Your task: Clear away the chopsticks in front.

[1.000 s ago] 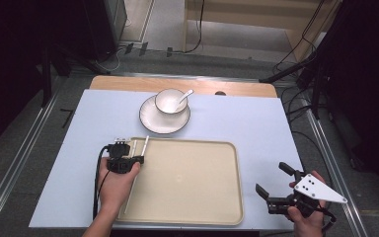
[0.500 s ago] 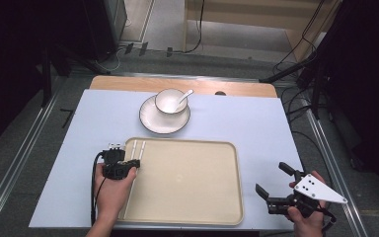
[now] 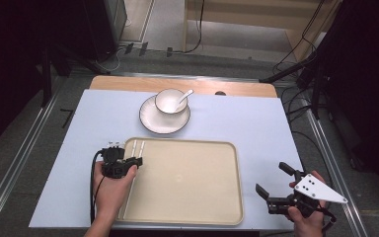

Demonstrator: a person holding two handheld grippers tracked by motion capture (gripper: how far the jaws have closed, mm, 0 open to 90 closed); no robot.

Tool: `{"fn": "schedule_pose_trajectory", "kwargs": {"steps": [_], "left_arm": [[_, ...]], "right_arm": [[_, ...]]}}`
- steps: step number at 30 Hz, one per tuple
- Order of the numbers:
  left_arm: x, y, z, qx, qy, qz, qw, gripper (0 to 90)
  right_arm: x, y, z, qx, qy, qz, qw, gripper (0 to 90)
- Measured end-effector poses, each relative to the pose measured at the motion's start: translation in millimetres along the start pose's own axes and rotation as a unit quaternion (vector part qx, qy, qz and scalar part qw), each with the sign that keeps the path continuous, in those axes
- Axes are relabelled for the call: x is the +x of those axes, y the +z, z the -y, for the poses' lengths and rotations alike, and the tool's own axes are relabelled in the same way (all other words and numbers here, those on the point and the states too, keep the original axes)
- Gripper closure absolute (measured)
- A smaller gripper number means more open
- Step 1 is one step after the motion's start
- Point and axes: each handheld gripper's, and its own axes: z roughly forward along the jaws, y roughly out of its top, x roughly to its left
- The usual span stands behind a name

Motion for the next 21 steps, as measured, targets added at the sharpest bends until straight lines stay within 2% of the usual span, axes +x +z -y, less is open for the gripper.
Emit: {"fn": "schedule_pose_trajectory", "kwargs": {"steps": [4, 8, 10, 12, 14, 16, 19, 21], "left_arm": [[0.9, -6.3, -5.6, -0.025, 0.011, 0.029, 0.9992, 52.2], [0.8, -9.5, -12.0, -0.049, 0.040, 0.046, 0.9970, 38.9], [-0.8, -11.0, -16.7, -0.049, 0.050, 0.046, 0.9964, 33.8], [-1.7, -12.3, -21.9, -0.045, 0.049, 0.058, 0.9961, 32.3], [-3.3, -13.7, -27.4, -0.043, 0.055, 0.056, 0.9959, 30.0], [-4.5, -14.9, -33.1, -0.044, 0.057, 0.061, 0.9955, 29.3], [-5.3, -16.6, -41.3, -0.051, 0.059, 0.066, 0.9948, 33.9], [-5.6, -17.9, -45.8, -0.056, 0.063, 0.061, 0.9945, 47.5]], "right_arm": [[0.5, 0.7, -0.5, 0.000, -0.001, -0.001, 1.0000, 0.0], [1.1, 1.6, -0.8, 0.002, -0.002, -0.001, 1.0000, 0.0], [1.2, 2.0, -0.9, 0.001, -0.004, -0.002, 1.0000, 0.0], [1.4, 2.2, -1.1, 0.002, -0.004, -0.002, 1.0000, 0.0], [1.5, 2.2, -1.2, 0.001, -0.005, -0.002, 1.0000, 0.0], [1.3, 2.1, -1.2, 0.001, -0.004, -0.001, 1.0000, 0.0], [0.8, 2.3, -1.2, 0.001, -0.003, 0.000, 1.0000, 0.0], [1.0, 2.8, -1.4, 0.001, -0.002, 0.000, 1.0000, 0.0]]}}
